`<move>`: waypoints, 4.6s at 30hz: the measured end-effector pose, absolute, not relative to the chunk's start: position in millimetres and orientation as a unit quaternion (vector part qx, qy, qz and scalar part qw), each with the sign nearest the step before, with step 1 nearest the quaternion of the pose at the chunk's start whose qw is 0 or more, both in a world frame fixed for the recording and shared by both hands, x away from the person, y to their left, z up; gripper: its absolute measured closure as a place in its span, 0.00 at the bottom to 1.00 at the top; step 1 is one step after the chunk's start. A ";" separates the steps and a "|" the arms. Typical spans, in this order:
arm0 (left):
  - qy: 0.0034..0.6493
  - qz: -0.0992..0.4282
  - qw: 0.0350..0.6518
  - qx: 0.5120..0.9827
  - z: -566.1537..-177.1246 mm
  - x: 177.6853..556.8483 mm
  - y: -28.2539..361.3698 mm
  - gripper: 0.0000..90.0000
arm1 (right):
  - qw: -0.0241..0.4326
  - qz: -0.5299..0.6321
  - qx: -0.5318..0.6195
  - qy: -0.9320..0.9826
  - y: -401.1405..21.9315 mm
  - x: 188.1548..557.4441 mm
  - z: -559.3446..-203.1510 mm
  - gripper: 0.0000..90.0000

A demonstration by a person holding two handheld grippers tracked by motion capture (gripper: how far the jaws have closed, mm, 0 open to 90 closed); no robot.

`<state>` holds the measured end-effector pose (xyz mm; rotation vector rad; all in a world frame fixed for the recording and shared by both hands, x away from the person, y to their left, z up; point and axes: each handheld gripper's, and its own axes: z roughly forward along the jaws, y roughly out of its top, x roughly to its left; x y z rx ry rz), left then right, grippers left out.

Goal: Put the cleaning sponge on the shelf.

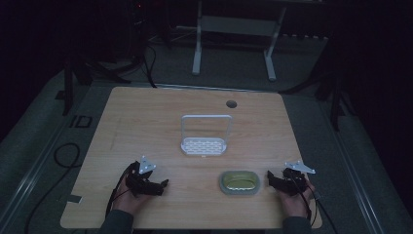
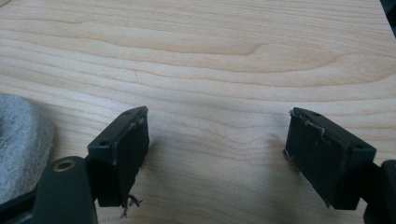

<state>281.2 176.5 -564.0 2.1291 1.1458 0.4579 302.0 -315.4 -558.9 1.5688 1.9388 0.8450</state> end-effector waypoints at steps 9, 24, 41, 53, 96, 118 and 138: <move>0.440 0.175 0.333 0.815 -563.9 281.3 176.3 0.06 | 0.250 0.312 0.574 0.715 -315.9 301.7 -558.9 0.24; 0.440 0.175 0.333 0.815 -563.9 281.3 176.3 0.06 | 0.243 0.324 0.528 0.746 -311.6 289.2 -541.0 0.55; 0.440 0.176 0.333 0.815 -563.9 281.3 176.3 0.06 | 0.235 0.335 0.447 0.796 -293.4 272.5 -512.5 0.59; 0.440 0.175 0.334 0.815 -564.0 281.3 176.3 0.06 | 0.206 0.367 0.389 0.819 -269.1 262.3 -497.5 0.72; 0.440 0.176 0.333 0.815 -563.9 281.3 176.3 0.06 | 0.194 0.339 0.333 0.859 -200.8 269.2 -514.0 1.00; 0.440 0.175 0.333 0.815 -563.9 281.3 176.3 0.06 | 0.181 0.319 0.314 0.876 -215.9 279.9 -482.9 0.81; 0.440 0.175 0.333 0.815 -563.9 281.3 176.3 0.06 | 0.140 0.265 0.299 0.906 -217.2 305.6 -474.4 0.63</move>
